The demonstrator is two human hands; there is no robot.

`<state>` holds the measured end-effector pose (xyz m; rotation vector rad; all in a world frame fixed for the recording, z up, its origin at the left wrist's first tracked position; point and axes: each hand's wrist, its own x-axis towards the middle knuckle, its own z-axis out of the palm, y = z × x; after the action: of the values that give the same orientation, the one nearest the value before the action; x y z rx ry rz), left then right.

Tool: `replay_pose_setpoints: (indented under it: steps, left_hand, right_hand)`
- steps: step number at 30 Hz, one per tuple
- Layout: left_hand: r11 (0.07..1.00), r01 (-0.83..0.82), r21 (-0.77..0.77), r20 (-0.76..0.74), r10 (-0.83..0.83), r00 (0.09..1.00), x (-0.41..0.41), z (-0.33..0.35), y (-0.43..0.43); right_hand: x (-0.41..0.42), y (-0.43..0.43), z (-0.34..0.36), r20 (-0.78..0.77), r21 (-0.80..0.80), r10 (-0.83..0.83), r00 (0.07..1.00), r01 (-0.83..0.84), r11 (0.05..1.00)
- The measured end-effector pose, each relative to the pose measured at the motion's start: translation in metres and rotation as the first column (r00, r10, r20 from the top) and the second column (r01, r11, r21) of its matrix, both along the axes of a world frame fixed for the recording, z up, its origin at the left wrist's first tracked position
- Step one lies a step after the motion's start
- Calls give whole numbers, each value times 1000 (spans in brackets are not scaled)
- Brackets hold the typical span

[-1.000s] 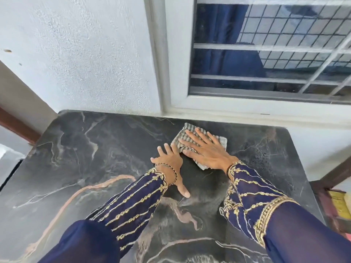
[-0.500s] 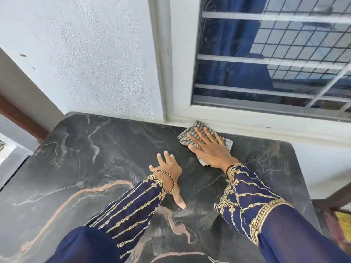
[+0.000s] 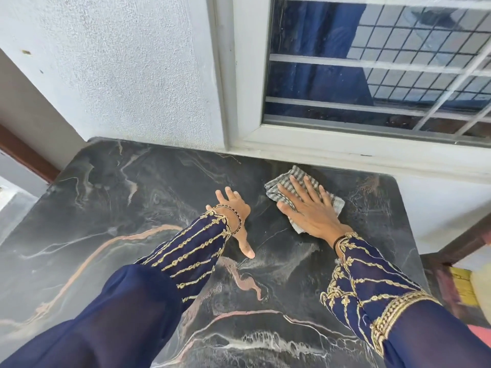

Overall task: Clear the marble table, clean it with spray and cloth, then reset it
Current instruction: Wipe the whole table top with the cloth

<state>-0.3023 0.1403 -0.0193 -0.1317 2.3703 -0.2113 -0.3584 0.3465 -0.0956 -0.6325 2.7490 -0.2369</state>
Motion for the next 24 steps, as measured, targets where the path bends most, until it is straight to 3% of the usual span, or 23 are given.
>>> replay_pose_setpoints:
  steps: [3,5,8,13,16,24]
  left_hand:
    - [999,-39,37,-45,41,998,9,3,0]
    - [998,16,66,-157,-5,988,19,3,-7]
    - [984,171,54,-387,-138,912,62,-8,-13]
    - [968,196,159,-573,-71,817,161,-44,6]
    - [938,201,283,-633,25,774,218,-46,10]
    - [874,258,412,-674,102,732,319,-30,2]
  right_hand:
    - [42,-2,1,-11,5,12,1000,-12,1000]
    - [68,-3,1,-18,7,24,1000,-24,1000]
    - [113,-3,3,-30,15,41,999,-41,999]
    - [195,-5,6,-24,14,52,998,-52,999]
    - [248,-2,8,-33,7,72,997,-72,997]
    - [362,-2,13,-31,16,146,989,-145,989]
